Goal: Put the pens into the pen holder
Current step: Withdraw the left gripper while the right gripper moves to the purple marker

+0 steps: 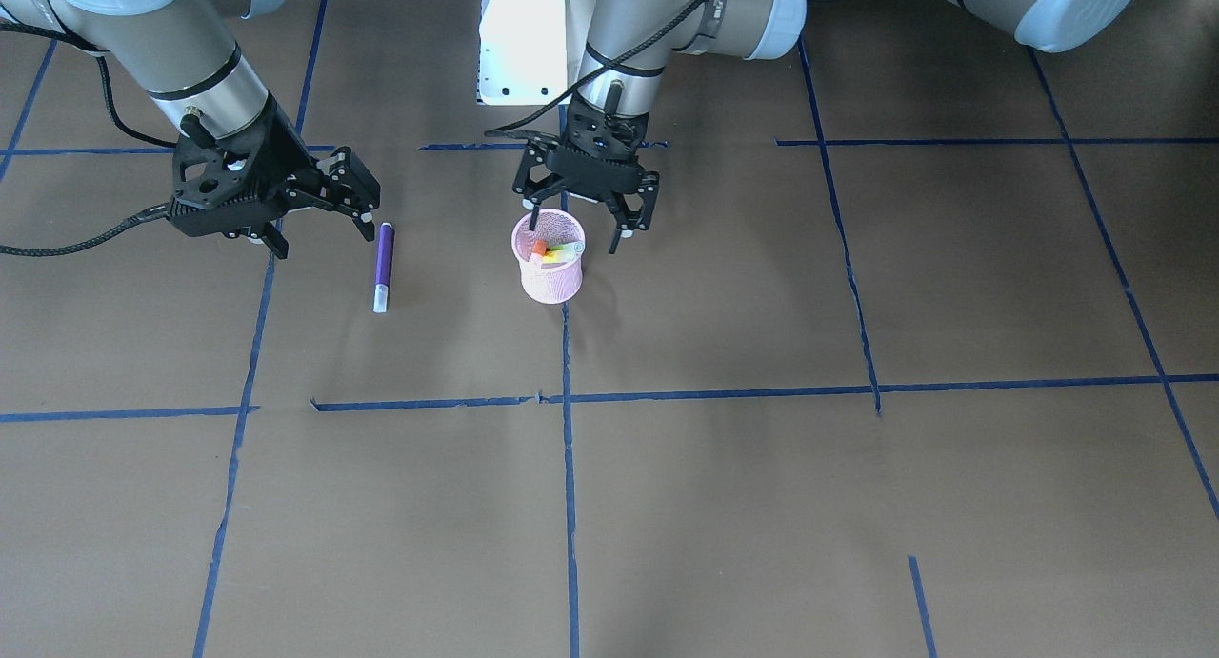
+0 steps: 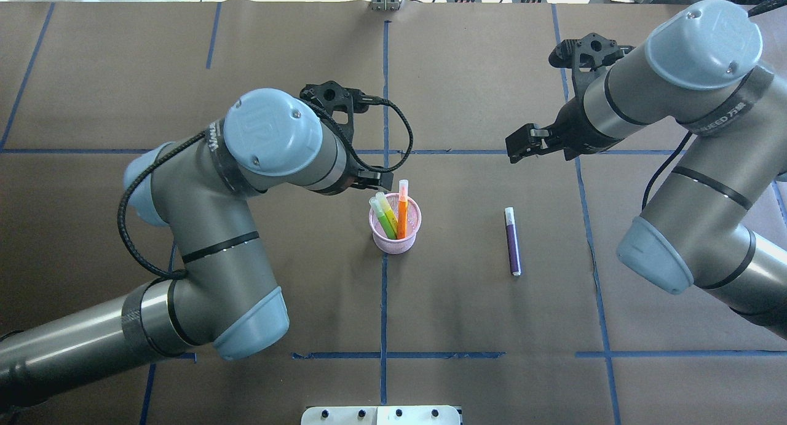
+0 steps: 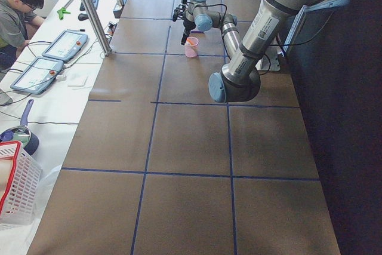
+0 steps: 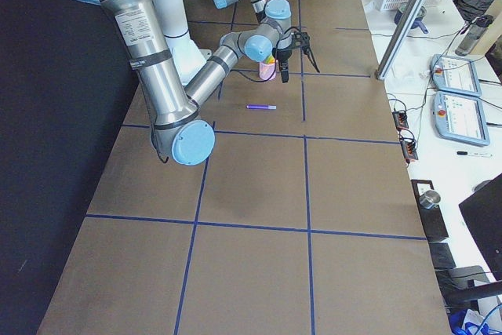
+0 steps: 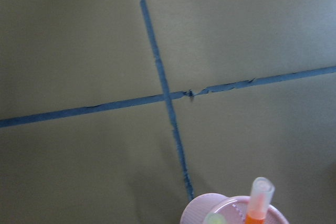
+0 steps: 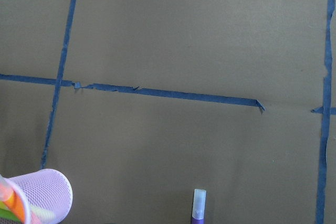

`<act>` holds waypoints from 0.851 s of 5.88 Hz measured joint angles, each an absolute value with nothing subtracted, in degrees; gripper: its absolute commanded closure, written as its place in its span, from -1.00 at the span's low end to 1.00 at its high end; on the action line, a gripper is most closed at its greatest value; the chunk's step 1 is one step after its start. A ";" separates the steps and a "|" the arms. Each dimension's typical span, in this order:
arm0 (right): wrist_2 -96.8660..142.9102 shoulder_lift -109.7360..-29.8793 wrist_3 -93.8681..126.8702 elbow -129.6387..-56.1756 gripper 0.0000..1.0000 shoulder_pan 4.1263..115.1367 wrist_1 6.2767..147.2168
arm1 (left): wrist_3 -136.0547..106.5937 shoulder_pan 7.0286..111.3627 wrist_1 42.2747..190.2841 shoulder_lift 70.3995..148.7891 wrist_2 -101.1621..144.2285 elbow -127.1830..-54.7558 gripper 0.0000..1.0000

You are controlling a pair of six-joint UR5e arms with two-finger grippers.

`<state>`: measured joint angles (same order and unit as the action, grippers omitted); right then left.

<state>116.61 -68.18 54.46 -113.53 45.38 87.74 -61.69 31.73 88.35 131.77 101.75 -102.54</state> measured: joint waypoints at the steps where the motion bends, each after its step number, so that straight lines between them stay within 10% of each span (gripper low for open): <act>1: 114.47 -68.75 56.42 -113.26 -1.00 43.69 87.78 | -61.17 34.67 82.51 129.87 107.83 -104.52 -1.00; 5: 104.90 -68.74 66.01 -108.43 -0.70 32.72 87.34 | -58.44 40.70 78.19 120.02 117.50 -111.88 -1.00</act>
<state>104.90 -68.74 66.01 -108.43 32.72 87.34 -58.44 40.70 78.19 120.02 117.50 -111.88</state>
